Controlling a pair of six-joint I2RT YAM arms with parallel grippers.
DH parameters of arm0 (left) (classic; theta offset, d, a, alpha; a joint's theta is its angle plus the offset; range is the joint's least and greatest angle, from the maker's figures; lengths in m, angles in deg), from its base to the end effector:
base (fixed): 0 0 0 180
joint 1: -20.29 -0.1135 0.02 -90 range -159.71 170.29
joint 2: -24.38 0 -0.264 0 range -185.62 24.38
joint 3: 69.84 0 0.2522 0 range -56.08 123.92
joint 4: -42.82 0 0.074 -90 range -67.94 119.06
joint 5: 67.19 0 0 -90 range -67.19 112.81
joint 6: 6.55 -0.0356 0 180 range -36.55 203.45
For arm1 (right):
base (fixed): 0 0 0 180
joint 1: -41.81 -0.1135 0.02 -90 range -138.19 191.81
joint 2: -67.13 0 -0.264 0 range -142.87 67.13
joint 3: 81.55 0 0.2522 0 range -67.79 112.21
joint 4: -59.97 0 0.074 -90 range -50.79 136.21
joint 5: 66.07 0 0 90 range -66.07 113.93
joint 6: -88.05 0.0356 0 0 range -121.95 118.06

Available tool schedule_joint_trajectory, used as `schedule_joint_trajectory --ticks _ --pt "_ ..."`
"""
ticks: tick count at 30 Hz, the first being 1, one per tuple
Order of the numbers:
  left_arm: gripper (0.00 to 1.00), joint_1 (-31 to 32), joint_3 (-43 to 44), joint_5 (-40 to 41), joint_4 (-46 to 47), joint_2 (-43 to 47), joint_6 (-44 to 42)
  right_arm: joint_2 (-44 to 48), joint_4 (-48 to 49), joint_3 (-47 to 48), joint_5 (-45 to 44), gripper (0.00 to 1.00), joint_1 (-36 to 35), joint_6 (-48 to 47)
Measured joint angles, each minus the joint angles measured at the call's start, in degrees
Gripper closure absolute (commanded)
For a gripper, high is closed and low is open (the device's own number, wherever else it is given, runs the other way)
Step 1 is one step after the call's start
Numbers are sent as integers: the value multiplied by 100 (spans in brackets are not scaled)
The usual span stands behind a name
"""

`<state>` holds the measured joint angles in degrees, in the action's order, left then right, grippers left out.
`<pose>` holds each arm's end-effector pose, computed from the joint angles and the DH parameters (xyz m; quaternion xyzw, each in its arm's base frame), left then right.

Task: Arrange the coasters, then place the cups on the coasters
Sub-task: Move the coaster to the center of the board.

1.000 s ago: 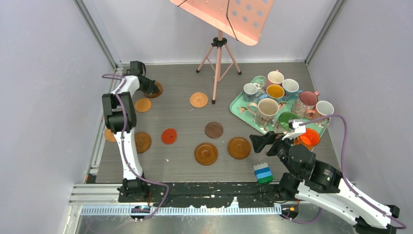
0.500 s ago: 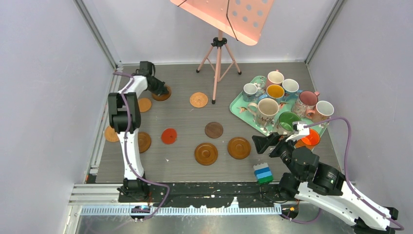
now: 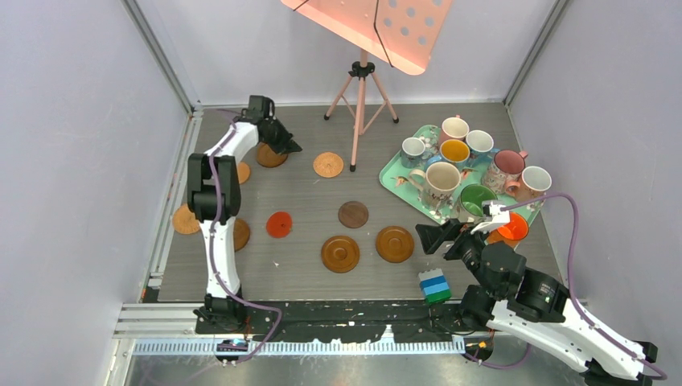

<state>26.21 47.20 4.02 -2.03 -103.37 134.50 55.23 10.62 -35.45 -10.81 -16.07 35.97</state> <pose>0.4865 -0.0620 0.1865 -0.3170 0.8888 -0.2763 0.1823 0.0544 0.0484 0.2827 0.0473 0.7779 0.2714 0.5648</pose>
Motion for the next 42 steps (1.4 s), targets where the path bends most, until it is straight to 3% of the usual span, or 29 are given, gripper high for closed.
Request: schedule_joint_trajectory --ticks 13,25,42 --pt "100 846 -24 -787 199 -114 -306 4 -7 0 61 4 0 44" --pt "100 859 7 -586 -212 -442 -310 227 -208 0 76 4 0 162" --pt "100 857 -297 -212 -874 -90 -796 227 -302 0 103 4 0 282"
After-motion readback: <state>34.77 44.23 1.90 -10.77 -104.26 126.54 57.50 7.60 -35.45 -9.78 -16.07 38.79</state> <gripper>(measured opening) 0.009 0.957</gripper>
